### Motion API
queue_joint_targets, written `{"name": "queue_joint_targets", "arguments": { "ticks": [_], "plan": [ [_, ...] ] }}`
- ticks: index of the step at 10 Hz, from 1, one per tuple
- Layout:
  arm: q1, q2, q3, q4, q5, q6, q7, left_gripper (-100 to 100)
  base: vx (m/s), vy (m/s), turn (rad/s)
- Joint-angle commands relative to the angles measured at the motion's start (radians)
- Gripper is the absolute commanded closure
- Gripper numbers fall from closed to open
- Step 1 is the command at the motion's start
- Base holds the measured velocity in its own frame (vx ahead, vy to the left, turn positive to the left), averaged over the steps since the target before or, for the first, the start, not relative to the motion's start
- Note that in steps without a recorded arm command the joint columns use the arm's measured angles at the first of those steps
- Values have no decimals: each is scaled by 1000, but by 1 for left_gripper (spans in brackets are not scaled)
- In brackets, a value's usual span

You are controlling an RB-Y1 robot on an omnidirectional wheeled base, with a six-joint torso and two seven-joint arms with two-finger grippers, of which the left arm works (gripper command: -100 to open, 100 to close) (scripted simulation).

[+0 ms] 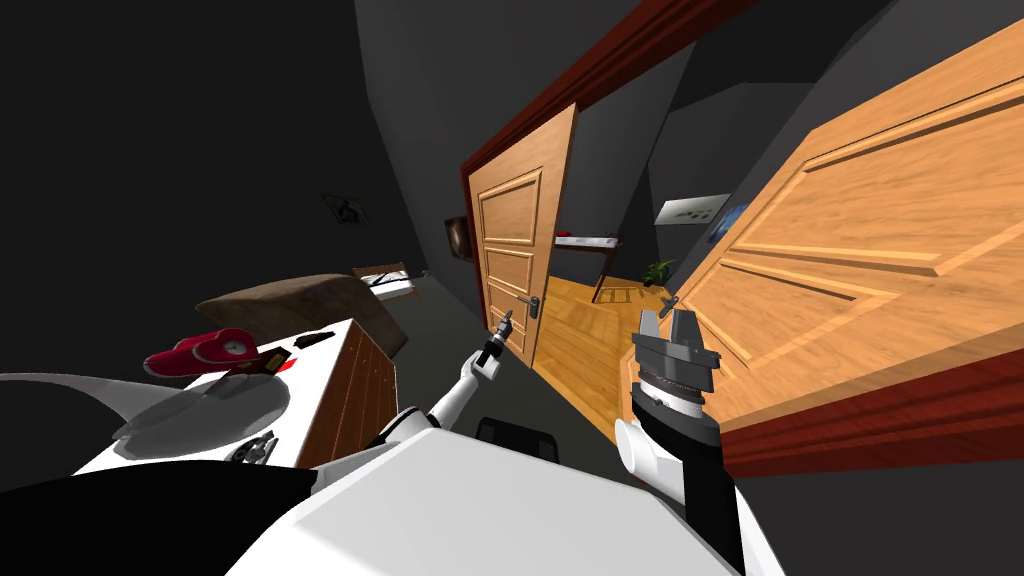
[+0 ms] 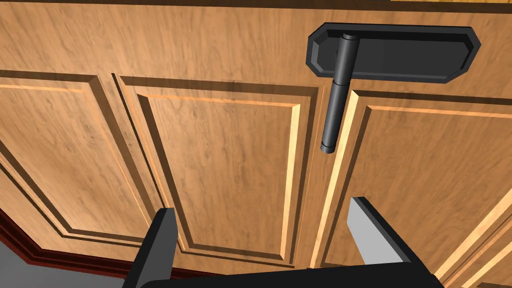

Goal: Push the door open

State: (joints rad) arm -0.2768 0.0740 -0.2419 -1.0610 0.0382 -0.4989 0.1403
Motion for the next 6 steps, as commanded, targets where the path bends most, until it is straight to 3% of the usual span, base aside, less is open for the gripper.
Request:
{"name": "queue_joint_targets", "arguments": {
  "ticks": [1, 2, 6],
  "plan": [
    [-23, -6, -6, 41, -2, 1, 2, -100, 84, 64, -77],
    [-48, -11, -13, 85, -5, 3, 4, -100, 114, 101, -145],
    [-98, -23, -26, 170, -10, 8, 10, -100, 72, 102, -78]
  ]
}}
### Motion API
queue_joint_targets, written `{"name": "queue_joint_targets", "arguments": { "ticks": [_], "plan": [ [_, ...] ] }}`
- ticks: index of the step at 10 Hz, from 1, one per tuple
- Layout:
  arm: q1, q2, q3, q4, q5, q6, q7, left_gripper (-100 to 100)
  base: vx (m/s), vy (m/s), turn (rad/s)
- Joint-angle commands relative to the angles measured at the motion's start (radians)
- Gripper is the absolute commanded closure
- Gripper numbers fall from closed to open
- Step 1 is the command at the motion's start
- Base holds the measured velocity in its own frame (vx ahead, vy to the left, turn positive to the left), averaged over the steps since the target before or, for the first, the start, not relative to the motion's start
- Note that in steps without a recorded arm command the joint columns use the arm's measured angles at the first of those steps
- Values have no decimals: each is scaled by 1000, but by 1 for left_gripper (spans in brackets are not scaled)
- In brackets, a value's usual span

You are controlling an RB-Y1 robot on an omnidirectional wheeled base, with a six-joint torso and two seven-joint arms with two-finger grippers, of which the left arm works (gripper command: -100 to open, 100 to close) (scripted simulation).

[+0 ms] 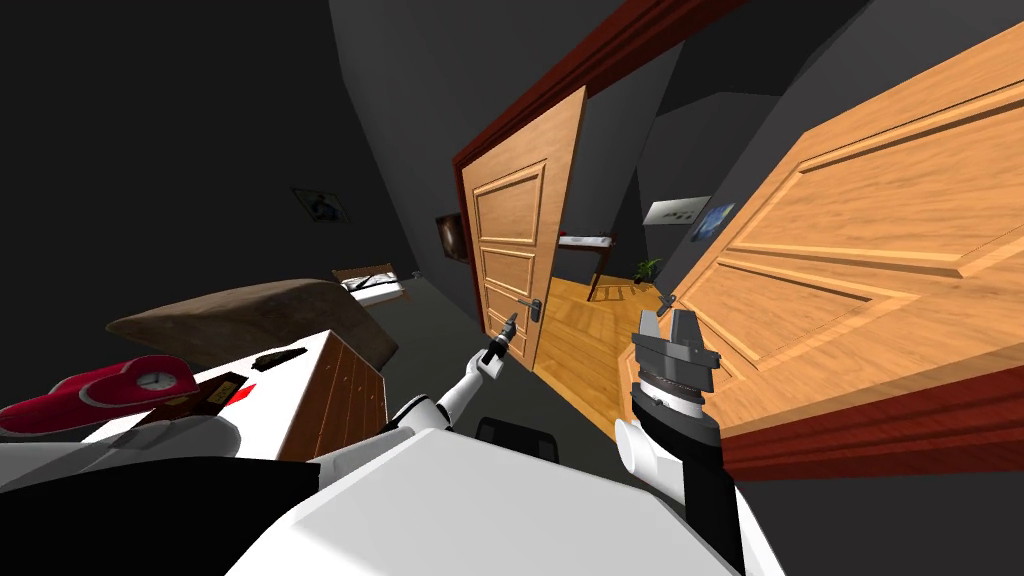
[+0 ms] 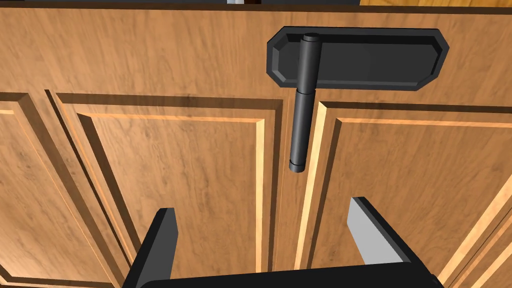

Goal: Push the door open

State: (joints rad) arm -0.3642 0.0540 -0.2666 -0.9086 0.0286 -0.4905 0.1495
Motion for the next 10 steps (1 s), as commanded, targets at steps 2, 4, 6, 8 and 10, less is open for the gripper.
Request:
{"name": "queue_joint_targets", "arguments": {
  "ticks": [2, 4, 6, 8, 10],
  "plan": [
    [-32, -10, -7, 55, -3, 1, 3, -100, 31, 13, 44],
    [-43, -13, -10, 74, -4, 2, 4, -100, 30, 7, 6],
    [-54, -16, -13, 93, -5, 3, 5, -100, 33, 4, -34],
    [-64, -20, -16, 110, -6, 4, 7, -100, 18, 10, 6],
    [-64, -20, -16, 110, -6, 4, 7, -100, 18, 14, 29]
  ]
}}
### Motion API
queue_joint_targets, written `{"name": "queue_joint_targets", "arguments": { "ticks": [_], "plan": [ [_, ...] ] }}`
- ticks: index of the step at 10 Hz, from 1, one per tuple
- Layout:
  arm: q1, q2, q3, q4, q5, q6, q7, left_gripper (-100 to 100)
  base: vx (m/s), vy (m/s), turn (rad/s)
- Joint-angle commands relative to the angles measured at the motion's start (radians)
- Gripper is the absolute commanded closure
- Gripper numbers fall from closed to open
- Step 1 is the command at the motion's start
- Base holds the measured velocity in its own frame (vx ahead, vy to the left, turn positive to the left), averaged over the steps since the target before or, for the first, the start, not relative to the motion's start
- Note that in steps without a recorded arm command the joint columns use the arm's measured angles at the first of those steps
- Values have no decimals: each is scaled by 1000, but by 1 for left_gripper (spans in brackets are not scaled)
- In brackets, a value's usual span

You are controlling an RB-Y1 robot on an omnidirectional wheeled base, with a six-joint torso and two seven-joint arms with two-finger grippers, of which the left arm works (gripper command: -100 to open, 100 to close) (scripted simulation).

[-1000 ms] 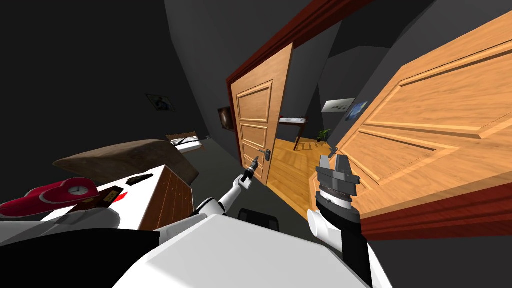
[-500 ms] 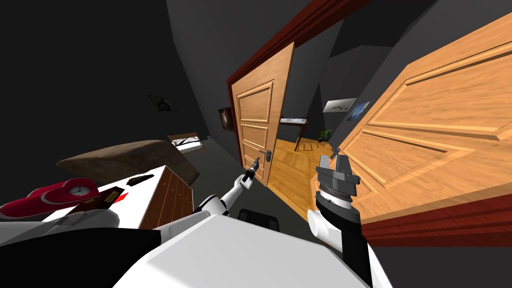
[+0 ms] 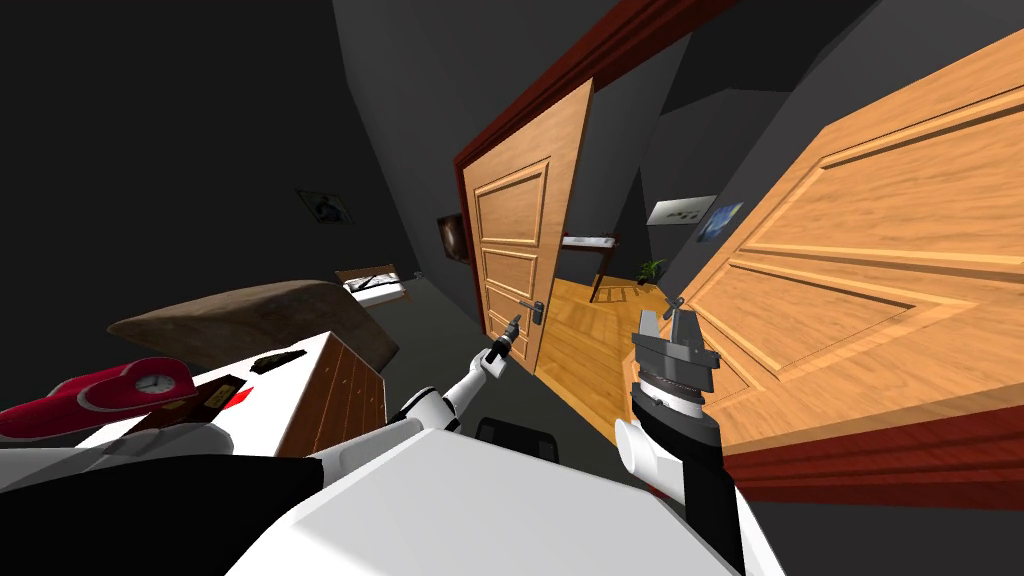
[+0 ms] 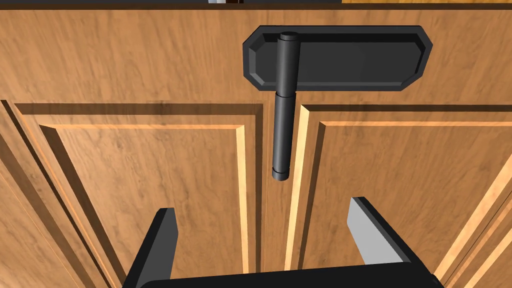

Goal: Push the door open

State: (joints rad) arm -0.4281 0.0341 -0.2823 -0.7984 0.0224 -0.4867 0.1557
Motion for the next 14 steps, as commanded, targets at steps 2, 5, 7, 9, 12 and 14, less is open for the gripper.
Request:
{"name": "queue_joint_targets", "arguments": {
  "ticks": [2, 5, 7, 9, 12, 14],
  "plan": [
    [0, 0, 0, 0, 0, 0, 0, -100, 20, 4, -81],
    [-9, -3, -3, 15, -1, 1, 1, -100, 30, 35, -31],
    [-27, -10, -7, 45, -3, 3, 3, -100, 60, 128, -117],
    [-51, -20, -14, 87, -5, 5, 6, -100, 68, 123, -112],
    [-87, -38, -24, 150, -9, 8, 10, -100, 85, 107, -71],
    [-86, -12, -18, 149, -7, 5, 8, -100, 75, 1, -22]
  ]
}}
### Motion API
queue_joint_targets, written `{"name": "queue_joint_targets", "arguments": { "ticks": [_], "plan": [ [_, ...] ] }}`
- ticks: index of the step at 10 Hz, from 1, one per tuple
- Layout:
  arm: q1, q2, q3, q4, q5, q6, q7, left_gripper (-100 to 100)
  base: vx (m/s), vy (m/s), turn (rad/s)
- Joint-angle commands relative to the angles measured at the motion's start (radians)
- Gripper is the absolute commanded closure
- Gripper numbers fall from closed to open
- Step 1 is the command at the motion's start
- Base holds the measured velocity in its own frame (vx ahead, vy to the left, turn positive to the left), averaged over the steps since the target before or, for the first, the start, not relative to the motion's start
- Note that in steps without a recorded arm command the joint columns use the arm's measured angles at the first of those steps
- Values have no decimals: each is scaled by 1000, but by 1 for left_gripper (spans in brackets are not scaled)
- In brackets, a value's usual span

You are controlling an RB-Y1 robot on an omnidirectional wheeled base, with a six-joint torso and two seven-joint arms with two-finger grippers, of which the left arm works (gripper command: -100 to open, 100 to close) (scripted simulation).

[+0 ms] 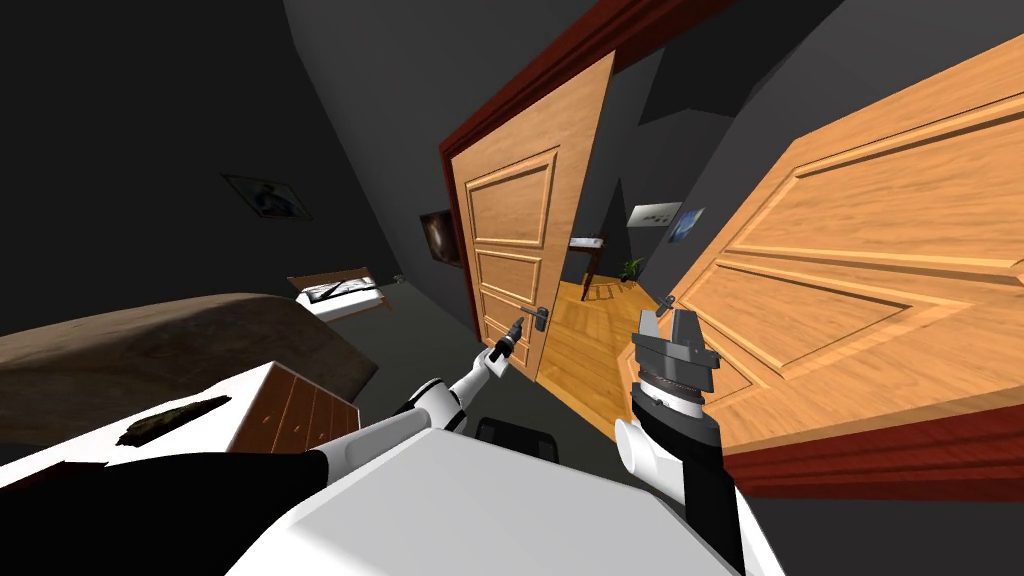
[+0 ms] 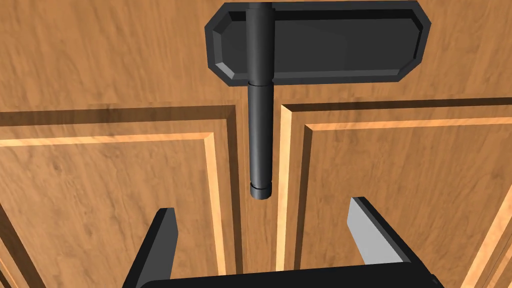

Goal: Push the door open

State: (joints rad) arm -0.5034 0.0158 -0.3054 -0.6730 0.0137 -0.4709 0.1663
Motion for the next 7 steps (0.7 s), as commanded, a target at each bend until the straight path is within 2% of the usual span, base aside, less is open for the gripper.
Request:
{"name": "queue_joint_targets", "arguments": {
  "ticks": [1, 4, 6, 7],
  "plan": [
    [-11, 10, 6, 24, 2, -11, -3, -100, 187, -78, -17],
    [-9, 18, 12, 28, 4, -15, -6, -100, 185, -75, -21],
    [-7, 8, 17, 30, 5, -17, -9, -100, 187, -103, -25],
    [-7, -5, 19, 32, 6, -19, -10, -100, 212, -81, -25]
  ]
}}
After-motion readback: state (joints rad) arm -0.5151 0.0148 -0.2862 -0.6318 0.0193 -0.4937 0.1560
